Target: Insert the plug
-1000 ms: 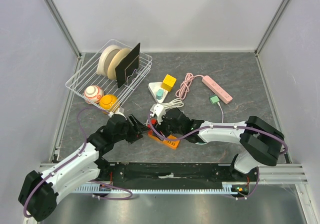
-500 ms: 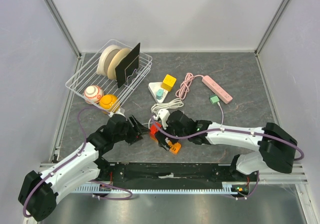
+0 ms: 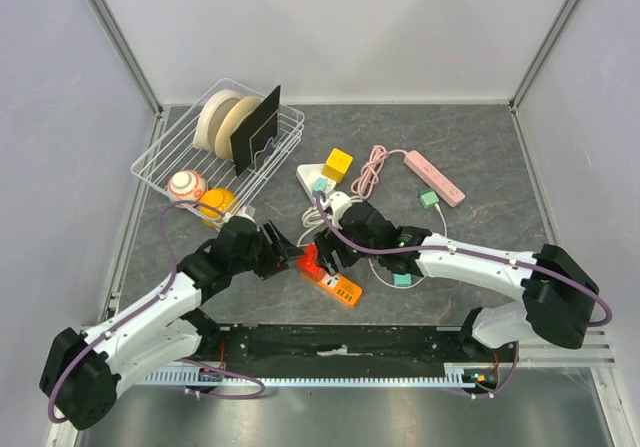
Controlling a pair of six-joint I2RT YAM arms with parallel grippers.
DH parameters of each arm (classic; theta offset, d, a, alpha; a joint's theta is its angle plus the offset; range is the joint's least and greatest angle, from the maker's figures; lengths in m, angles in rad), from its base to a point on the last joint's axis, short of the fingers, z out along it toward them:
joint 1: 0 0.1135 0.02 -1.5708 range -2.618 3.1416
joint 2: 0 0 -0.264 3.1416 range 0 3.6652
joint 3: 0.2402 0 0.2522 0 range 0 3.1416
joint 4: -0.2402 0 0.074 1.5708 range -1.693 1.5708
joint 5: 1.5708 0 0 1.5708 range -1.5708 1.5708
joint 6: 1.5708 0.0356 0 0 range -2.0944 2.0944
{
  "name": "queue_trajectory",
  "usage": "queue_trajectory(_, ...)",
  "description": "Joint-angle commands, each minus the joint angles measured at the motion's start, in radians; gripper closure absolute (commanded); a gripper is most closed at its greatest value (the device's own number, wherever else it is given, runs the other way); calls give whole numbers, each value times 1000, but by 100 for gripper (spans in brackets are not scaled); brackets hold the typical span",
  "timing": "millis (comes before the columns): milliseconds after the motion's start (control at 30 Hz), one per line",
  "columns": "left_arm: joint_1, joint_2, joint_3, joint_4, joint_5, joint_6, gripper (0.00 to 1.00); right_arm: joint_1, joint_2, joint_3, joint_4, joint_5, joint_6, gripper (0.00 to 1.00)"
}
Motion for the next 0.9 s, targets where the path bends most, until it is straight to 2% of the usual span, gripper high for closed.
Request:
queue_trajectory(0,2,47,38,29,22,57,33,1,45,24,53,-36,29,23)
queue_trajectory(133,-4,96,26,33,62,65,35,-6,66,-19,49,-61,32,27)
queue_trajectory(267,-29,119,-6,38,68,54,43,-19,91,-67,15,-104,51,36)
queue_trajectory(300,-32,127,-14,42,71,53,45,-22,97,-79,6,-111,51,42)
queue_trajectory(400,-47,148,-34,45,77,42,50,-22,120,-100,-33,-145,39,54)
queue_trajectory(533,-82,169,-42,44,66,27,52,-22,155,-116,-129,-171,12,59)
queue_trajectory(733,-118,228,-32,47,60,21,54,-23,218,-171,-108,-200,62,62)
queue_trajectory(867,-119,245,-32,23,43,16,54,-23,215,-145,-117,-193,60,62)
